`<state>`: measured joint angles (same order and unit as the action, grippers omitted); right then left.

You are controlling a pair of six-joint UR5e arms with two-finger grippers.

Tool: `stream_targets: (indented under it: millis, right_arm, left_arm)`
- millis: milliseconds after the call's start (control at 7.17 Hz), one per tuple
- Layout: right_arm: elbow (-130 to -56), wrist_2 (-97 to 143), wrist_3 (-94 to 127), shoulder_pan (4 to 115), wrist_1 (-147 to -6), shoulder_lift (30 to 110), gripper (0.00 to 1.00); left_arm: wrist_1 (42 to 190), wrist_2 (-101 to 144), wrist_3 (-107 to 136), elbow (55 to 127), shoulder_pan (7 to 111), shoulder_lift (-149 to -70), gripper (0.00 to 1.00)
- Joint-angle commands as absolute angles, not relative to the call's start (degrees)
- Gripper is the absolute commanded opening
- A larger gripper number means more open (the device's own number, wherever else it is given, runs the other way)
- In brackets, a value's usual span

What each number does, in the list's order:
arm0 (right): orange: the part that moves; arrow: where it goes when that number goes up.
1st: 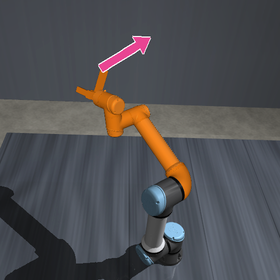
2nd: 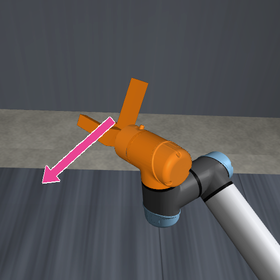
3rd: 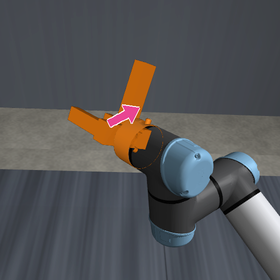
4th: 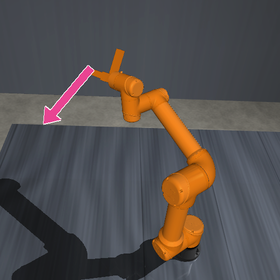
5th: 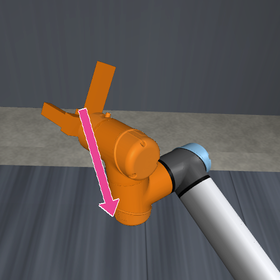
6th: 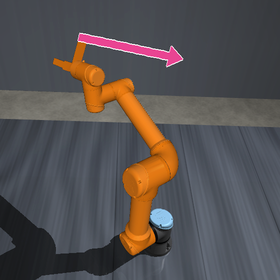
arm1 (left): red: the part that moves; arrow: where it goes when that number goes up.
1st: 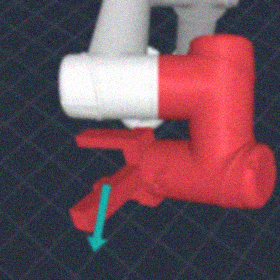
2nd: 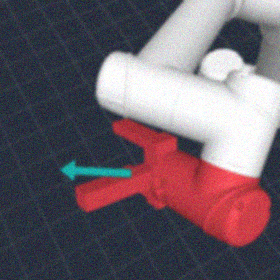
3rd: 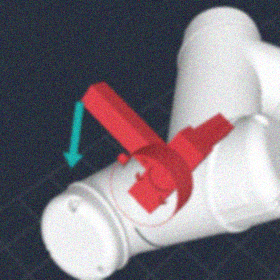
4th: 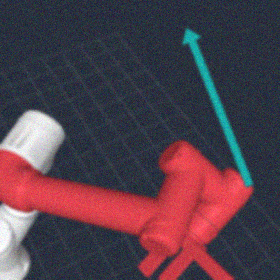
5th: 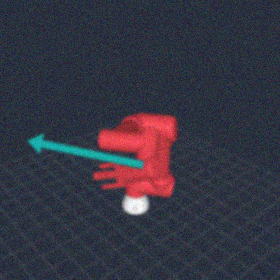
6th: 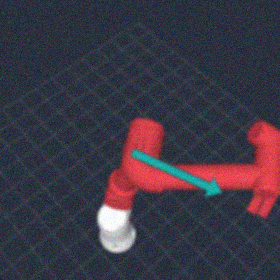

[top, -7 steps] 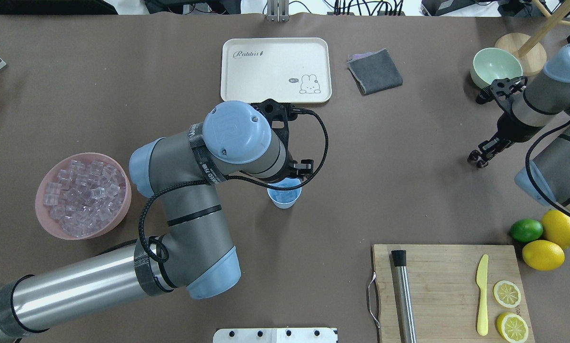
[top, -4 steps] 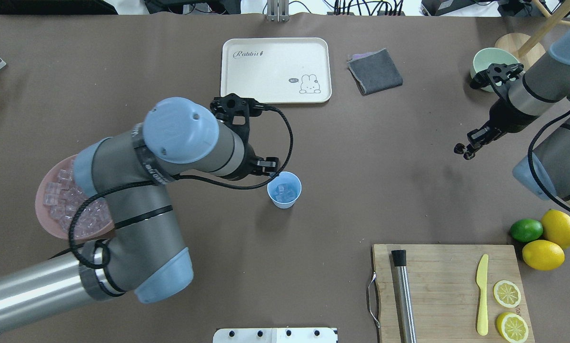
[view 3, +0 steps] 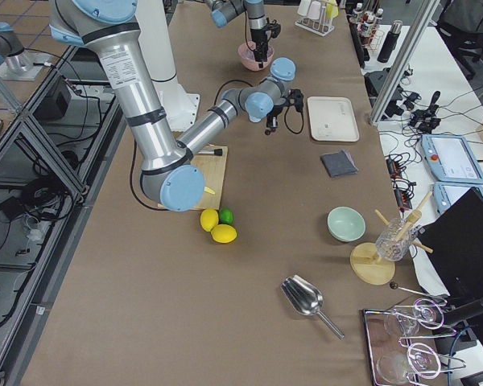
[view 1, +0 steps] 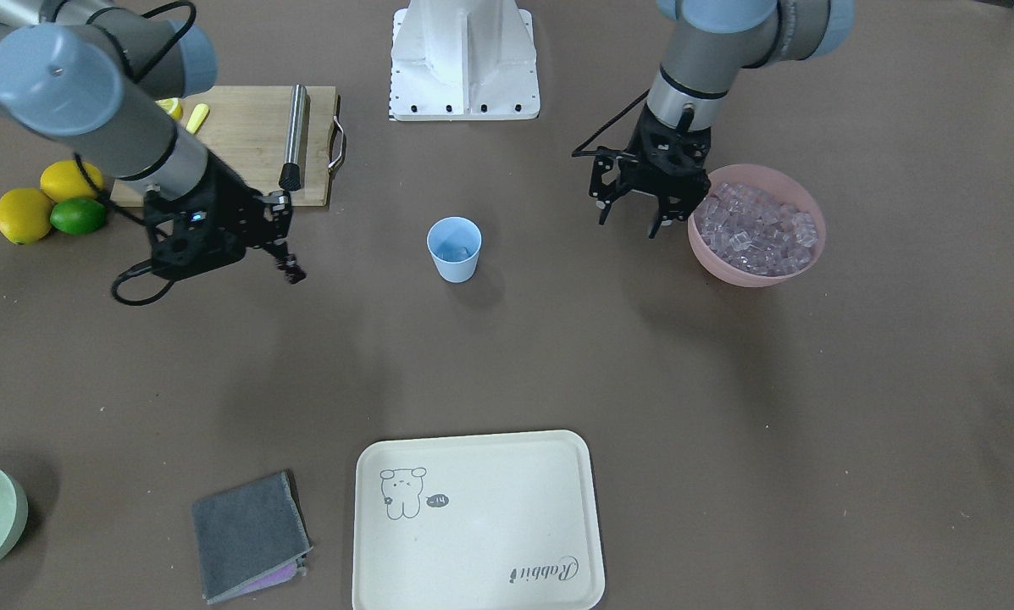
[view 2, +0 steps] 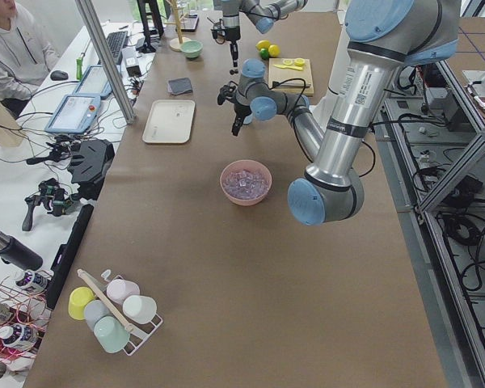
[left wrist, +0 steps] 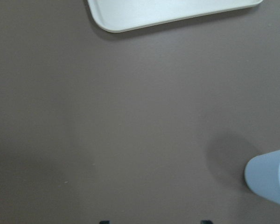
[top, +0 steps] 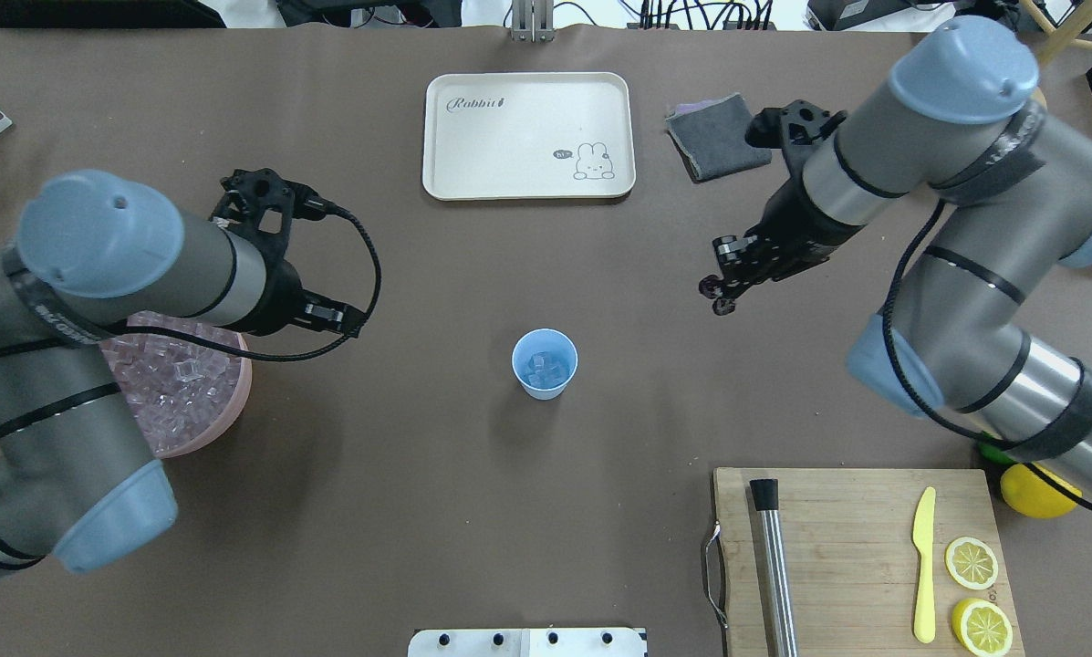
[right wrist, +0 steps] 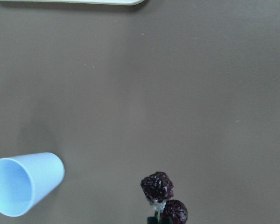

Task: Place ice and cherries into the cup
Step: 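Withdraw the left gripper while the right gripper carries the cherries over the cup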

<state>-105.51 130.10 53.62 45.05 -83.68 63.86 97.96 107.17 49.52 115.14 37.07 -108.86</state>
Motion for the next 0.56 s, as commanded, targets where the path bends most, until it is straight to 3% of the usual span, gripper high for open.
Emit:
stream_targets:
  millis: [0,418]
  right_arm:
    - [-105.56,122.38,66.31,35.99,-83.67,56.46,0.00]
    - [-100.84,115.77,70.30,30.86,-83.67,50.30,0.00]
  left_arm:
    - [98.17,108.02,43.70,117.42,40.16,-102.85,0.73]
    - [98.17,107.93,43.59,118.03,40.69,-101.78,0.75]
